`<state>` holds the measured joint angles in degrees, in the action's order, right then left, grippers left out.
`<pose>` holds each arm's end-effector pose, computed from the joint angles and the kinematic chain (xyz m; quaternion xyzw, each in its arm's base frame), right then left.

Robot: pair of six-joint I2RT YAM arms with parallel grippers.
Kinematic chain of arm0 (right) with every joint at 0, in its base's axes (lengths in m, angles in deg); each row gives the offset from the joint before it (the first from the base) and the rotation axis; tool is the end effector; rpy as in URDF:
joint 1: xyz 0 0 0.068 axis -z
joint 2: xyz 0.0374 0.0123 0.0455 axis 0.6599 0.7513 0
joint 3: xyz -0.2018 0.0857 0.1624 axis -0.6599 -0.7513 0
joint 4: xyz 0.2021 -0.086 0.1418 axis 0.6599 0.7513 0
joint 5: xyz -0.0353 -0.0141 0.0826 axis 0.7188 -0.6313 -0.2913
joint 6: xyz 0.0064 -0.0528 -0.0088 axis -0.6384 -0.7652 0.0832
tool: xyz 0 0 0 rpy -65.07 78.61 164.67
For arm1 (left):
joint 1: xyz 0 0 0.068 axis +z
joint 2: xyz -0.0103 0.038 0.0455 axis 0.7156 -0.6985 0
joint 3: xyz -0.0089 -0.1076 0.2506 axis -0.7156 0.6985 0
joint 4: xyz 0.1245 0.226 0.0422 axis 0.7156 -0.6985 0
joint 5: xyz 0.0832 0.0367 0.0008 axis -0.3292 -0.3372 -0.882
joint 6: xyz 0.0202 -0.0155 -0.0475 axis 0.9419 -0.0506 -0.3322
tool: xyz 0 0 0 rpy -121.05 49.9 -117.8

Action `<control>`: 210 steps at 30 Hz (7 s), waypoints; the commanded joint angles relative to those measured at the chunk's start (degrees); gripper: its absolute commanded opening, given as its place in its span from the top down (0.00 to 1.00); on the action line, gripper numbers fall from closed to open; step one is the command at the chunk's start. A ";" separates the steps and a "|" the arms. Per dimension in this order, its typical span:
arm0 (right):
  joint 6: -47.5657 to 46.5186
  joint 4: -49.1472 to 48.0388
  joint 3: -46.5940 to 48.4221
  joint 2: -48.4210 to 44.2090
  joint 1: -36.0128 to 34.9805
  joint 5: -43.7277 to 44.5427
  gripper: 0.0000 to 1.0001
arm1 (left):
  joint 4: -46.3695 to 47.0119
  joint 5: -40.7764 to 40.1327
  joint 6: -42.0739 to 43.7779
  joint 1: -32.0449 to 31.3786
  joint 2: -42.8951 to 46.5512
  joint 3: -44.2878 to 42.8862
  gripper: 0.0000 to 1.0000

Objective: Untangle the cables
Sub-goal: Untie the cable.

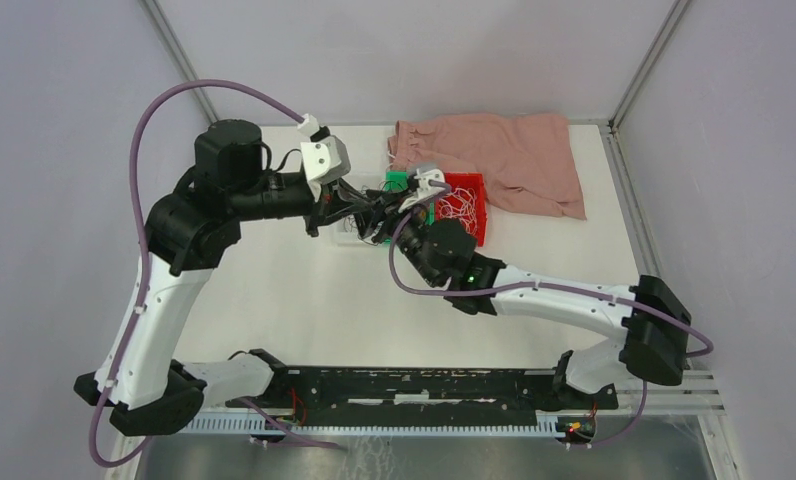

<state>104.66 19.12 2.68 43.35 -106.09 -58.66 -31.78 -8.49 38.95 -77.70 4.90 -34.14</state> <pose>0.1564 0.2953 0.3705 -0.0579 0.6274 0.4179 0.6545 0.1397 -0.1125 0.5090 0.5241 0.6067 -0.2966 0.5189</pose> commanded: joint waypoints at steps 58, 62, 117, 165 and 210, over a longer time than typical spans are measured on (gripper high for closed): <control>7.97 4.23 -30.90 -12.43 -1.39 -6.85 0.22 | 18.16 -19.57 10.52 -0.08 -3.70 -28.76 0.97; 11.03 6.11 -31.67 -13.51 -1.23 -5.15 0.18 | 27.17 -24.83 14.01 -0.11 -3.25 -28.22 0.97; -25.35 31.15 -5.51 -22.11 2.24 -31.40 0.52 | 22.09 12.09 -14.08 -0.05 12.73 31.31 0.21; -29.02 24.70 -5.06 -20.56 -3.67 -18.79 0.26 | 16.94 11.14 -7.80 -0.07 14.72 36.18 0.97; 3.38 15.68 -21.03 -17.60 -3.58 10.44 0.20 | 21.41 7.87 -6.58 -0.12 15.26 24.74 0.97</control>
<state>101.11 39.29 -16.34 26.43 -109.43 -56.23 -14.21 -0.23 34.15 -77.66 20.22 -4.75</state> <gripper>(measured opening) 0.800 0.043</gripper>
